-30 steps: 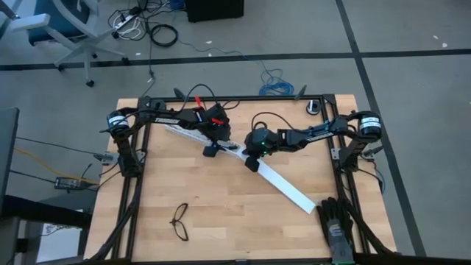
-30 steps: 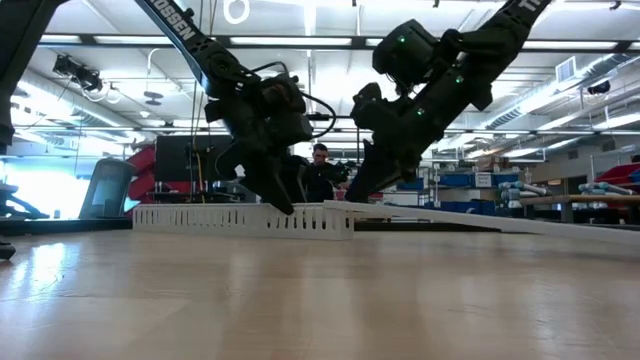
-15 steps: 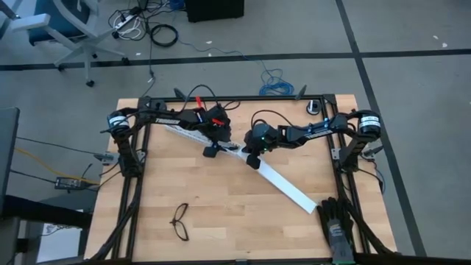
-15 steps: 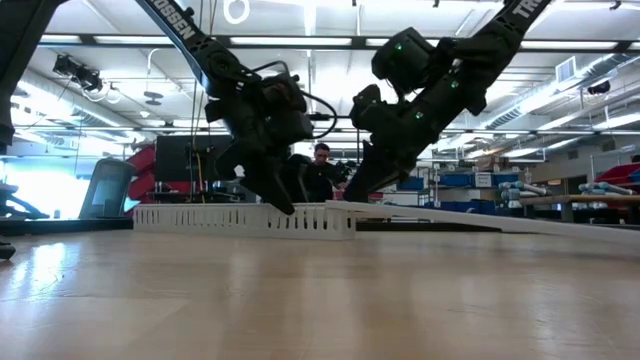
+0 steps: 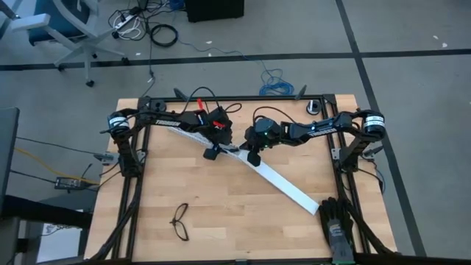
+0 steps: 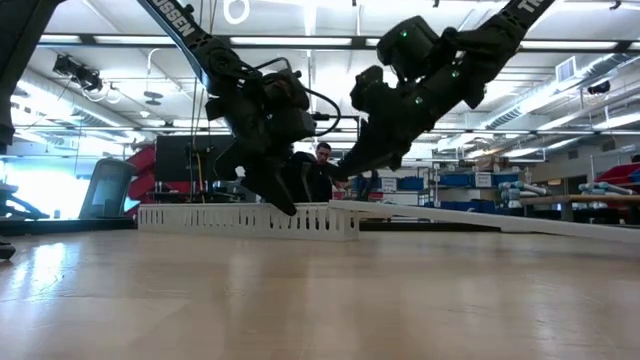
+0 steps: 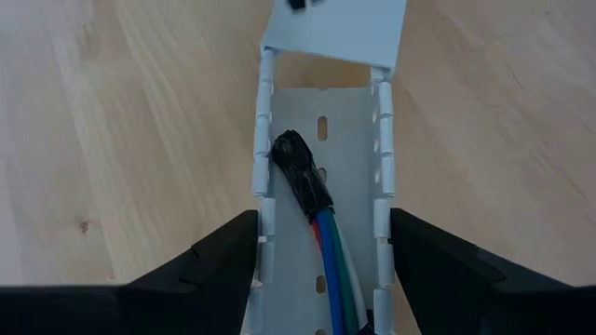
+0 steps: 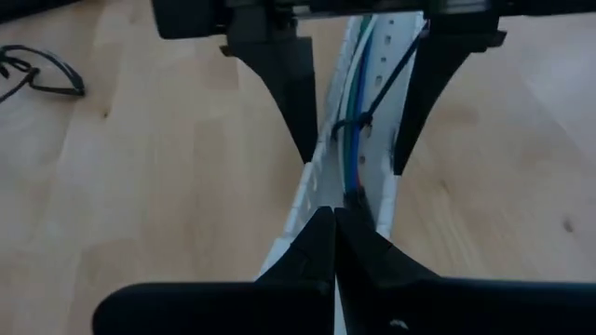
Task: Ziptie cables
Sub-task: Close the white cable duct lid
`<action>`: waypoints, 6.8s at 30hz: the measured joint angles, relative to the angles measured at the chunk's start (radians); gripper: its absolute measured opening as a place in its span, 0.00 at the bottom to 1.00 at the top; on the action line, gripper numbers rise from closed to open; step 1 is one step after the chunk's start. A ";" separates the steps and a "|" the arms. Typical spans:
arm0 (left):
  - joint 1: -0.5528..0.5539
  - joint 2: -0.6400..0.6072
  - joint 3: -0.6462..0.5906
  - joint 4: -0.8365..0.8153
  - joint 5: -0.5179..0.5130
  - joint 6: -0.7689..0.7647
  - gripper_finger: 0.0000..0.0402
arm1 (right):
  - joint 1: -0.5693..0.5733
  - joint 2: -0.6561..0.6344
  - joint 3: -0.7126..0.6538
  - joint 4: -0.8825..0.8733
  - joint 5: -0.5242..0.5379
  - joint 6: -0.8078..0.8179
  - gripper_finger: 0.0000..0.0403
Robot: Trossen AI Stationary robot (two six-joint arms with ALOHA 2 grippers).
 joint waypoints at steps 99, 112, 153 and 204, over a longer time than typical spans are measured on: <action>-0.033 0.080 0.033 0.163 0.014 -0.063 0.70 | 0.085 -0.034 0.000 -0.163 0.006 0.088 0.00; -0.037 0.088 0.045 0.169 0.024 -0.061 0.58 | 0.095 -0.034 0.000 -0.236 0.084 0.110 0.00; -0.039 0.090 0.044 0.171 0.028 -0.056 0.49 | -0.016 -0.021 0.027 -0.217 -0.033 -0.032 0.00; -0.040 0.090 0.042 0.265 -0.369 -0.142 0.49 | 0.414 -0.103 -0.195 -0.409 0.575 1.073 0.26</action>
